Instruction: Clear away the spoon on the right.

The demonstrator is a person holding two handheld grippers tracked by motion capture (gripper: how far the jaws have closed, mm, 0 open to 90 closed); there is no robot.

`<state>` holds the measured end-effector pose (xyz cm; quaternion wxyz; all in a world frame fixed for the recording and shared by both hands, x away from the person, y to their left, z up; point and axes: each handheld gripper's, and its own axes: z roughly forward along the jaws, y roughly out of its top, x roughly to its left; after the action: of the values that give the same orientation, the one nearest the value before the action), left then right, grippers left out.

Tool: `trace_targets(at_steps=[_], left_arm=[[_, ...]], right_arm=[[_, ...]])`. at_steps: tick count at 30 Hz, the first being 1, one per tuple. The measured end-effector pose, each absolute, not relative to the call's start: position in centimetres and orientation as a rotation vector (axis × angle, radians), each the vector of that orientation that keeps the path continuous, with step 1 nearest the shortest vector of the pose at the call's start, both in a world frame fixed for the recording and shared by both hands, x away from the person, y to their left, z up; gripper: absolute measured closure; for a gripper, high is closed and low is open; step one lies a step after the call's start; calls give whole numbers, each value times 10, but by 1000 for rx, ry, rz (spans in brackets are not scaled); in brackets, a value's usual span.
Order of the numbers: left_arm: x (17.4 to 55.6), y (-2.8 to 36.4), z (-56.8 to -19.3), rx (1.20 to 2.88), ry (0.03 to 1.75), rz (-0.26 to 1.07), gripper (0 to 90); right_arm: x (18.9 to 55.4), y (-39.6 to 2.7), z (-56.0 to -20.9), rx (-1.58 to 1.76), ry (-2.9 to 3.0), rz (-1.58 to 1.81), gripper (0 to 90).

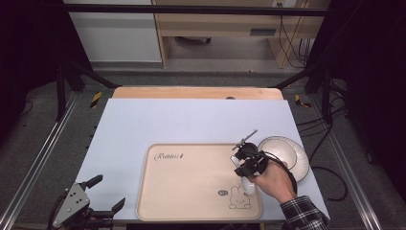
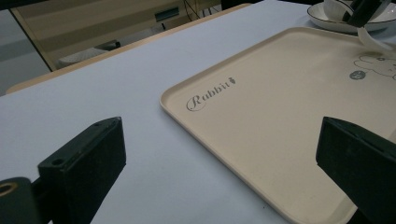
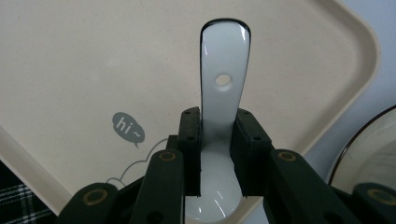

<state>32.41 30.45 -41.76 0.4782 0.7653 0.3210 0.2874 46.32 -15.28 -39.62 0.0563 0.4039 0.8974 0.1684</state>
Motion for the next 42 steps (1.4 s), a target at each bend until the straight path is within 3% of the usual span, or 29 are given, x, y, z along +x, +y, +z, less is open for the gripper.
trace_targets(at_steps=[14,25,33,42], left_arm=[[324,305,-418,1867,786,703,12],[324,305,-417,1867,785,706,11],[324,305,-417,1866,785,707,12],[324,305,-417,1865,786,710,12]], right_arm=[[467,-152,-418,1240,2736,521,711],[460,-159,-410,1259,2672,653,666],[449,-157,-411,1196,2611,779,736],[441,-151,-421,1190,2554,863,898]])
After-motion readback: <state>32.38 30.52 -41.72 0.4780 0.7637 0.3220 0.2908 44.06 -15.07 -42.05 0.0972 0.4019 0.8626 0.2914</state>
